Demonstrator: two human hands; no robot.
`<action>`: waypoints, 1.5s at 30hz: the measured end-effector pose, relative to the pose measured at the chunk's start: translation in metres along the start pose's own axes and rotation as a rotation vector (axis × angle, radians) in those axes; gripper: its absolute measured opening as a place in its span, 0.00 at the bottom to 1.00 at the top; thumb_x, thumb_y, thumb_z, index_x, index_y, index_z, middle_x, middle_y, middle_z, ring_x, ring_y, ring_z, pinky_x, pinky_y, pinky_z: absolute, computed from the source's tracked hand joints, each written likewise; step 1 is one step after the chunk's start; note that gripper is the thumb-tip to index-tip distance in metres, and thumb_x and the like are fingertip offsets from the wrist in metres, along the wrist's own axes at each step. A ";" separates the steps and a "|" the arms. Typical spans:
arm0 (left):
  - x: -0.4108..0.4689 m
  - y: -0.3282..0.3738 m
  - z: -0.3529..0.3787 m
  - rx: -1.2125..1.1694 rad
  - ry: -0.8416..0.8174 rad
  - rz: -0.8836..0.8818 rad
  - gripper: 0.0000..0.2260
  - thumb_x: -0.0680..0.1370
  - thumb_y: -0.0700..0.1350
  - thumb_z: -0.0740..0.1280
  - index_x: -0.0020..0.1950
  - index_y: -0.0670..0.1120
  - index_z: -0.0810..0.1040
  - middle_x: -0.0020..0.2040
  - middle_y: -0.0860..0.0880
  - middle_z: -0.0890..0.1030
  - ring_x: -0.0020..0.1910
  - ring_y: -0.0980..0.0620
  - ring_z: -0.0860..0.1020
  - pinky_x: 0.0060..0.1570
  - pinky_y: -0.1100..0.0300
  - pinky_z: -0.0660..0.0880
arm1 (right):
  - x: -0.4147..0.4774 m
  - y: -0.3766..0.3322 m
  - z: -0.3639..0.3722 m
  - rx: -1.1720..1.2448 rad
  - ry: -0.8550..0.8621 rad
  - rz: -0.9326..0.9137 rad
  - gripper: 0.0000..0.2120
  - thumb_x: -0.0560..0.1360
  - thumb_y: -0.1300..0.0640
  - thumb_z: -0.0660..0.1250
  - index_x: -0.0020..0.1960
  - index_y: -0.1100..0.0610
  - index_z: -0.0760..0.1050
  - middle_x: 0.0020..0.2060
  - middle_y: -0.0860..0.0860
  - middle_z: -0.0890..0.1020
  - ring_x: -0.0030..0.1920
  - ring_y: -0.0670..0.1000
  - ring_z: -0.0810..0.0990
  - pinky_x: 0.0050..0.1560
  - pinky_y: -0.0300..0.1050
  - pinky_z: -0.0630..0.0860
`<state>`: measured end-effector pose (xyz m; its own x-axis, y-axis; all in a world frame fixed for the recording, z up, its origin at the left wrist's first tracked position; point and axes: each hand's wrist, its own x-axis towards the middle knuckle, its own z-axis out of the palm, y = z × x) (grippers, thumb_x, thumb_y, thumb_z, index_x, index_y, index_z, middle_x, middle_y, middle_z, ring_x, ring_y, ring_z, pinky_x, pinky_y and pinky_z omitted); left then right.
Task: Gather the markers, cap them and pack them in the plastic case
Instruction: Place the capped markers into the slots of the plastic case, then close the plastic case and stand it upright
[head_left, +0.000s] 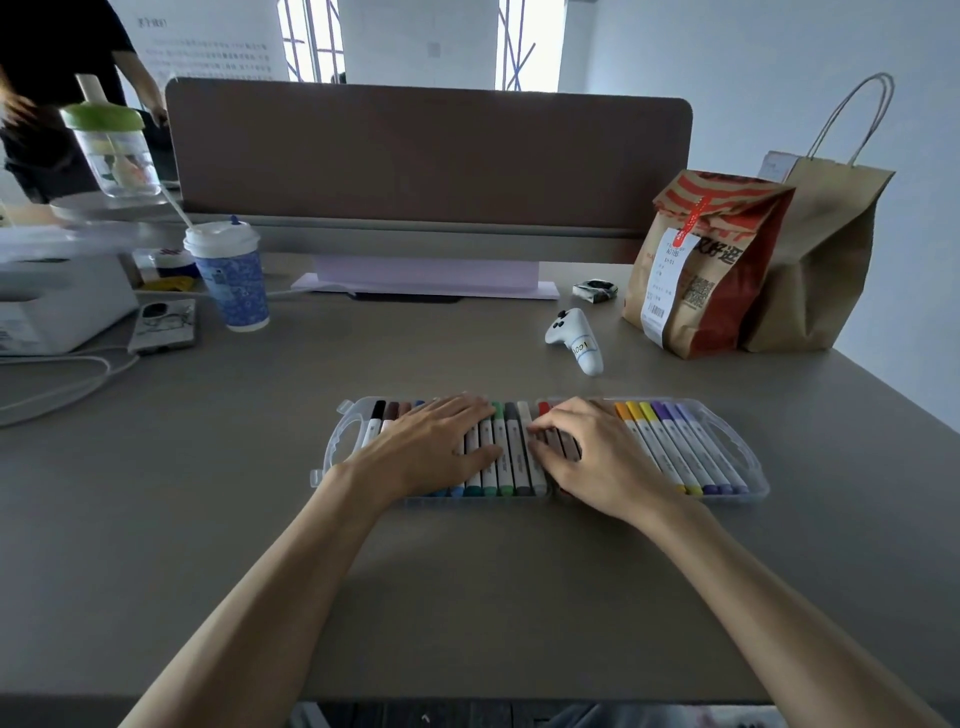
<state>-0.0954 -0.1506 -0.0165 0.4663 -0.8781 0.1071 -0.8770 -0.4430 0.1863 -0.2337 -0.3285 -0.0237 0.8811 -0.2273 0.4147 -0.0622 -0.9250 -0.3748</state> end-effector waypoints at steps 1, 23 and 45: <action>0.000 0.000 0.000 -0.004 -0.003 0.001 0.29 0.80 0.63 0.54 0.78 0.53 0.55 0.78 0.55 0.56 0.77 0.57 0.53 0.73 0.57 0.51 | 0.000 0.000 0.001 -0.006 0.001 0.001 0.13 0.76 0.47 0.68 0.58 0.50 0.81 0.54 0.47 0.80 0.59 0.49 0.73 0.58 0.47 0.71; -0.017 -0.009 -0.002 -0.056 0.228 -0.091 0.15 0.81 0.52 0.59 0.64 0.51 0.76 0.63 0.51 0.78 0.63 0.49 0.75 0.59 0.55 0.71 | -0.006 0.009 -0.011 -0.093 0.043 0.037 0.14 0.77 0.49 0.66 0.59 0.54 0.81 0.55 0.52 0.81 0.57 0.55 0.77 0.58 0.47 0.72; -0.085 -0.008 -0.061 -0.803 0.681 -0.549 0.16 0.78 0.50 0.62 0.64 0.46 0.72 0.56 0.42 0.78 0.44 0.52 0.75 0.43 0.57 0.75 | -0.029 0.018 -0.092 0.668 0.478 0.490 0.28 0.66 0.40 0.71 0.64 0.50 0.77 0.58 0.45 0.81 0.57 0.46 0.80 0.60 0.53 0.77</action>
<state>-0.1208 -0.0618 0.0327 0.9359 -0.2215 0.2738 -0.3295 -0.2766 0.9027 -0.3036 -0.3664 0.0339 0.5346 -0.7799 0.3255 0.0372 -0.3631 -0.9310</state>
